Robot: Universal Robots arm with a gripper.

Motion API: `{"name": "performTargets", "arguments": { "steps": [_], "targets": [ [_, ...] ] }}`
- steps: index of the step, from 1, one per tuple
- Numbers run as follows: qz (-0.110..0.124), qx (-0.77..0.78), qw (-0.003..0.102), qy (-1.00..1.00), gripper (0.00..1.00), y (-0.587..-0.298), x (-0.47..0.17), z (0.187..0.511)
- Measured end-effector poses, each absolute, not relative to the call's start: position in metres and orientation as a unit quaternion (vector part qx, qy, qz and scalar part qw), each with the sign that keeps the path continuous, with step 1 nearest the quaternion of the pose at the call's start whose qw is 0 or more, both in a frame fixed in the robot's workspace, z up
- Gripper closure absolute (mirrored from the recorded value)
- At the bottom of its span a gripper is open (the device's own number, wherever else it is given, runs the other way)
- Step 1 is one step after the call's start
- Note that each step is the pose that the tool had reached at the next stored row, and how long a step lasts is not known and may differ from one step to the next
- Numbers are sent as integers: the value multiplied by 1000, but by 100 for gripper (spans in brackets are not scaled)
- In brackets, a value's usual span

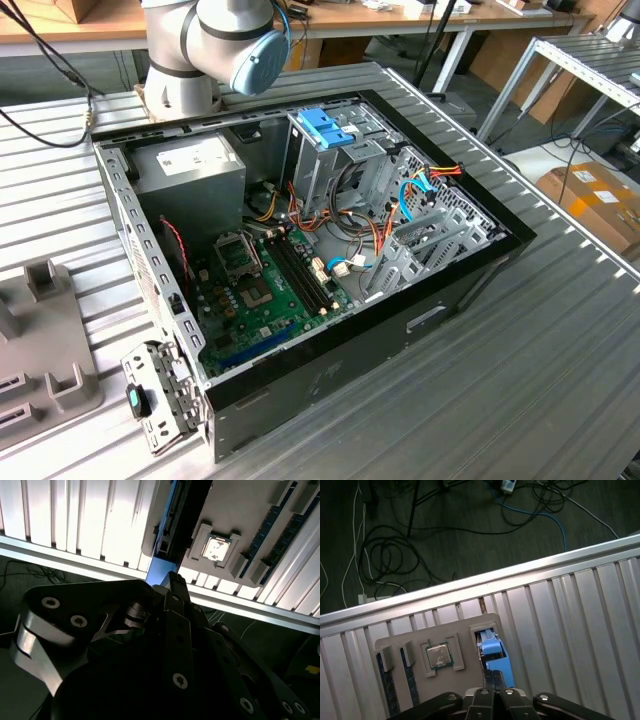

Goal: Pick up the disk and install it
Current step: 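Pick up the disk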

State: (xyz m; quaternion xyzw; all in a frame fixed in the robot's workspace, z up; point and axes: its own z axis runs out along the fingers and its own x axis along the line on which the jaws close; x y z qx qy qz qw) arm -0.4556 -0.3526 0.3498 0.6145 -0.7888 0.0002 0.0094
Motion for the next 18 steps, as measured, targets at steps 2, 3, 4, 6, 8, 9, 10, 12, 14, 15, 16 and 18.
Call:
{"name": "performTargets", "arguments": {
  "steps": [2,3,4,6,8,9,10,12,14,15,16,18],
  "targets": [
    [0,616,9,-787,89,-353,-456,350],
    [0,617,9,-787,89,-353,-456,350],
    [0,617,9,-787,89,-353,-456,350],
    [0,617,9,-787,89,-353,-456,350],
    [0,617,9,-787,89,-353,-456,350],
    [0,617,9,-787,89,-353,-456,350],
    [0,618,9,-786,89,-353,-456,350],
    [0,622,9,-783,89,-353,-455,350],
    [0,631,9,-776,89,-353,-454,350],
    [0,635,9,-772,89,-353,-453,350],
    [1,641,9,-767,89,-353,-453,350],
    [1,652,9,-758,89,-353,-450,350]
  ]
}}
